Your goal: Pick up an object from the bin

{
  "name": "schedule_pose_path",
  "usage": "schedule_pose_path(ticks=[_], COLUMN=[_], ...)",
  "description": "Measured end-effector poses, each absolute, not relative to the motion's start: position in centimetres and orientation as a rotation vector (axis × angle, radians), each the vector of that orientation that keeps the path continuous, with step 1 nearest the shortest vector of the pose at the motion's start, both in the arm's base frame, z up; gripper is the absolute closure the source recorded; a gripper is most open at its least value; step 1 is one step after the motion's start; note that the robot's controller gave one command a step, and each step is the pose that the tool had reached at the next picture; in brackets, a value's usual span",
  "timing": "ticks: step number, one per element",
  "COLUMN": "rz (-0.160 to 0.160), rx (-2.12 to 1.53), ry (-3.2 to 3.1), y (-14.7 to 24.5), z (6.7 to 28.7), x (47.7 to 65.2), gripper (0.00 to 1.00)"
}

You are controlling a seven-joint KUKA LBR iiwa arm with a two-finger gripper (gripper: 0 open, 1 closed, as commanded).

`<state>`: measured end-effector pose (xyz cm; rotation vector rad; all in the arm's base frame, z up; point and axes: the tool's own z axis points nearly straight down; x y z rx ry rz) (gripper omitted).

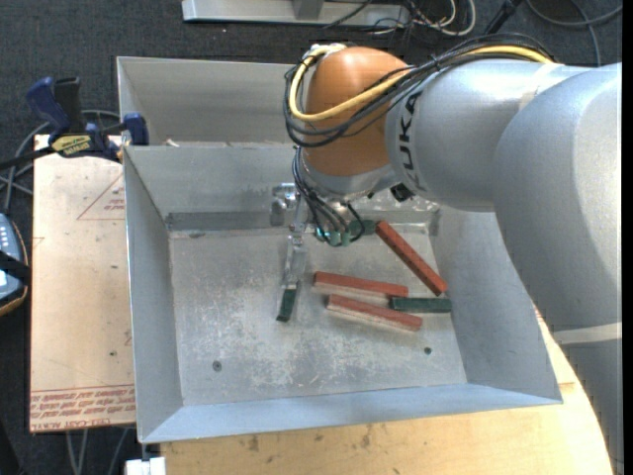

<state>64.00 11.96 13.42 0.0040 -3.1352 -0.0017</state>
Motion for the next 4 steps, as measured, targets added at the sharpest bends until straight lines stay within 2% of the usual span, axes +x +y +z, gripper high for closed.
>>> schedule_pose_path(ticks=[1, 2, 3, 4], rz=[0.0, -0.007, -0.001, -0.003], rx=[0.256, 0.246, -0.121, -0.122], ry=[-3.134, -3.144, -3.138, -3.141], y=[5.5, 10.7, 8.5, 8.6], z=[7.1, 10.6, 6.9, 7.1], x=[57.4, 62.3, 61.3, 61.4], gripper=[0.0, 0.0, 0.0, 1.0])
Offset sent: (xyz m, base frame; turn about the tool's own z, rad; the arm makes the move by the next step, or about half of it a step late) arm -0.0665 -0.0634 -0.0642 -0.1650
